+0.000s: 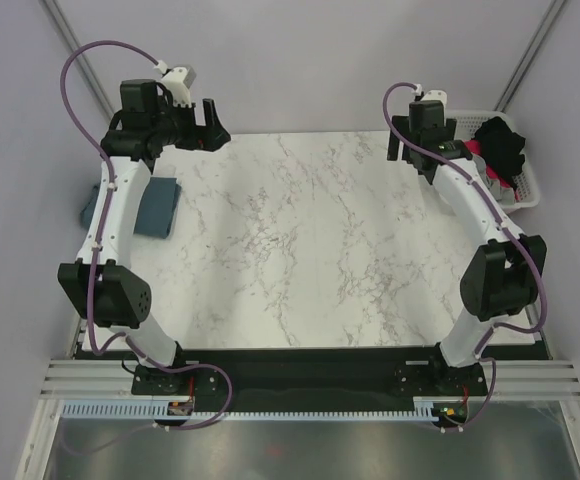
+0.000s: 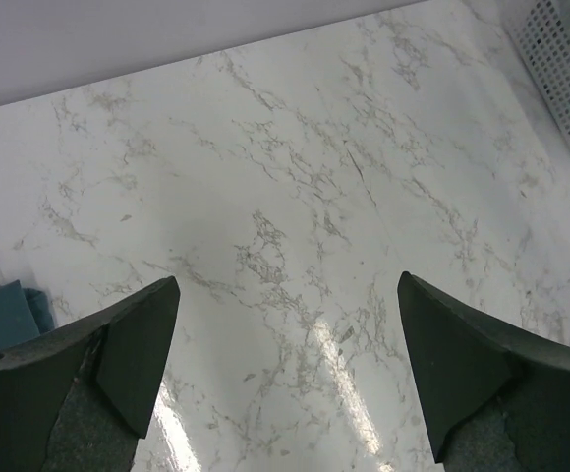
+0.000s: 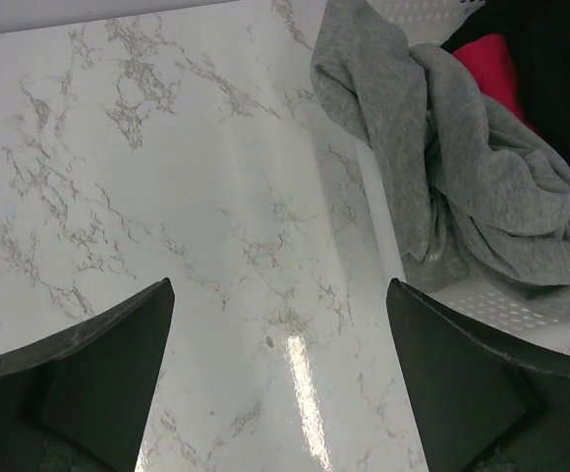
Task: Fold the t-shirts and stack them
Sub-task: Grab the tshirt from the pile
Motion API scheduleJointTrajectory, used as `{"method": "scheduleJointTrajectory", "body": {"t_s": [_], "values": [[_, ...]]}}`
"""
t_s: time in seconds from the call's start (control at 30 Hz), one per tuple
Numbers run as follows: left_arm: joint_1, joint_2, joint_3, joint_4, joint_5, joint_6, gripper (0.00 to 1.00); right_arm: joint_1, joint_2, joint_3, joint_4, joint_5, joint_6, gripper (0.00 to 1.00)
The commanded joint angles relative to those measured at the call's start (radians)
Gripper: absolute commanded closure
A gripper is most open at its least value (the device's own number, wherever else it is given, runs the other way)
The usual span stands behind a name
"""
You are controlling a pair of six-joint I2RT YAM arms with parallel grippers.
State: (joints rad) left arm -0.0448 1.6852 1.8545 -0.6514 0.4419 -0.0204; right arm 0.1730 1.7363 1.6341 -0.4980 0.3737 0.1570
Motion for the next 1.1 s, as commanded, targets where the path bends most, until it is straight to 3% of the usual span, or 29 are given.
{"method": "scheduleJointTrajectory", "body": {"t_s": [0.0, 0.13, 0.17, 0.23, 0.37, 0.5, 0.63, 0.7, 0.87, 1.07], "values": [[-0.026, -0.067, -0.024, 0.004, -0.051, 0.093, 0.0, 0.003, 0.017, 0.066, 0.026, 0.025, 0.007, 0.02], [-0.024, -0.056, -0.018, -0.016, 0.068, 0.04, 0.0, -0.001, 0.025, 0.14, 0.013, 0.025, -0.178, 0.02], [-0.024, -0.052, -0.018, -0.016, 0.131, 0.03, 0.0, -0.01, 0.02, 0.153, 0.015, -0.075, -0.201, 0.02], [-0.024, -0.05, -0.003, -0.019, 0.182, -0.034, 0.0, -0.058, 0.02, 0.223, 0.022, -0.157, -0.191, 0.02], [-0.024, -0.053, -0.001, -0.019, 0.349, -0.019, 0.0, -0.164, 0.087, 0.374, -0.005, -0.303, -0.104, 0.02], [-0.02, -0.024, -0.002, -0.017, 0.238, -0.069, 0.0, -0.271, 0.178, 0.472, -0.079, -0.424, -0.071, 0.04], [-0.013, -0.013, -0.024, -0.05, 0.228, 0.046, 0.0, -0.351, 0.253, 0.471, -0.089, -0.479, -0.057, 0.05], [-0.004, -0.018, -0.043, -0.047, 0.241, 0.082, 0.0, -0.368, 0.279, 0.469, -0.091, -0.495, -0.063, 0.05], [0.022, 0.001, -0.127, -0.004, 0.305, 0.0, 0.0, -0.397, 0.364, 0.451, -0.099, -0.546, -0.077, 0.1], [0.022, -0.001, -0.164, -0.002, 0.242, 0.007, 0.0, -0.398, 0.416, 0.452, -0.083, -0.529, -0.093, 0.12]]}}
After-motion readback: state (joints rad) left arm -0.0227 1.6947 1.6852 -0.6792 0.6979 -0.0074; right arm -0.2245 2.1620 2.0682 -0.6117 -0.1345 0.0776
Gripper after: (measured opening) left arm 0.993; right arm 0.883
